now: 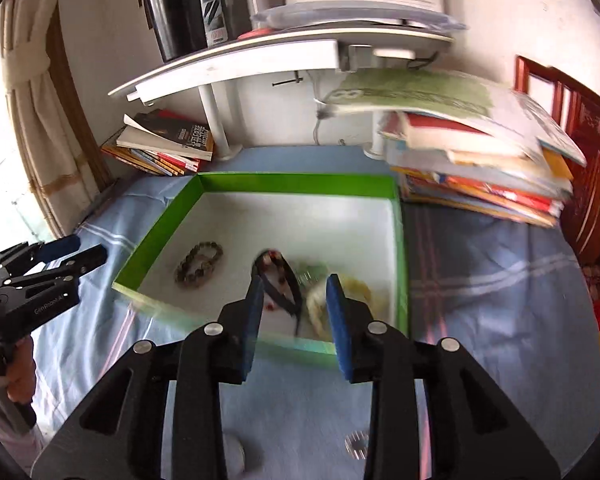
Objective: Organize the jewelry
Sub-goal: 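Move left tool to the gold flower brooch while right tool moves to the silver bangle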
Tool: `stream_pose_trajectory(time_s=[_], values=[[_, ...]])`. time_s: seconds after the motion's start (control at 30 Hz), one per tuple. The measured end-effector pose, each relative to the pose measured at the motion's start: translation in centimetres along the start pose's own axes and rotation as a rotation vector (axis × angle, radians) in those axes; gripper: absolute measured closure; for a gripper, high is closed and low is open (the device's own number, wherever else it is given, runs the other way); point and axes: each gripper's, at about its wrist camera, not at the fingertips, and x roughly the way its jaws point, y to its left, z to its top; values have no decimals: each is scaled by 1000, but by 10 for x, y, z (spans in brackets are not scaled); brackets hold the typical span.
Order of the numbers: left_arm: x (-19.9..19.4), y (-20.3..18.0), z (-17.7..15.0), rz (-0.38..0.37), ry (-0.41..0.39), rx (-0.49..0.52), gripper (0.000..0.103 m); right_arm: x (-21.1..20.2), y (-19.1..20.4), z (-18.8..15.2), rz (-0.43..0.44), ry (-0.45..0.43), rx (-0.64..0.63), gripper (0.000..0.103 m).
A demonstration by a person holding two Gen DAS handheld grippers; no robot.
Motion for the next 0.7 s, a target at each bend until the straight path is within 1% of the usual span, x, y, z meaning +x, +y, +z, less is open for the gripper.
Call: stream_pose_trajectory(time_s=[0.07,0.13,0.17,0.23,0.3,0.37,0.43,0.47,0.57,0.6,0.63,0.67,0.7], values=[[-11,9,-33,7,34,4,51,-13,-13,-23,-26,24,8,61],[-17,15,-65,6,84,-1,51,-16,-24,-46,-88,74,2,61],[-18,19,-82,-1,123,-7,51,-13,-27,-55,-116,101,0,61],[-18,24,-107,-15,190,-18,51,-13,-36,-68,-129,136,14,61],[-17,25,-125,-42,242,-28,49,-11,-45,-77,-113,156,53,60],[-17,21,-135,-65,261,-21,48,-6,-47,-80,-110,163,79,58],[-17,15,-138,-100,259,-13,46,-2,-47,-84,-119,173,93,57],[-15,11,-138,-121,258,-8,46,-1,-45,-85,-121,179,91,57],[-3,-2,-138,-143,280,2,47,1,-35,-90,-114,195,65,57],[0,-6,-138,-156,289,1,49,1,-30,-90,-106,197,54,57],[1,-9,-137,-158,282,4,52,2,-26,-91,-93,198,46,54],[1,-13,-136,-175,282,11,59,4,-21,-91,-79,202,40,50],[1,-17,-134,-193,283,14,65,6,-15,-92,-55,206,28,50]])
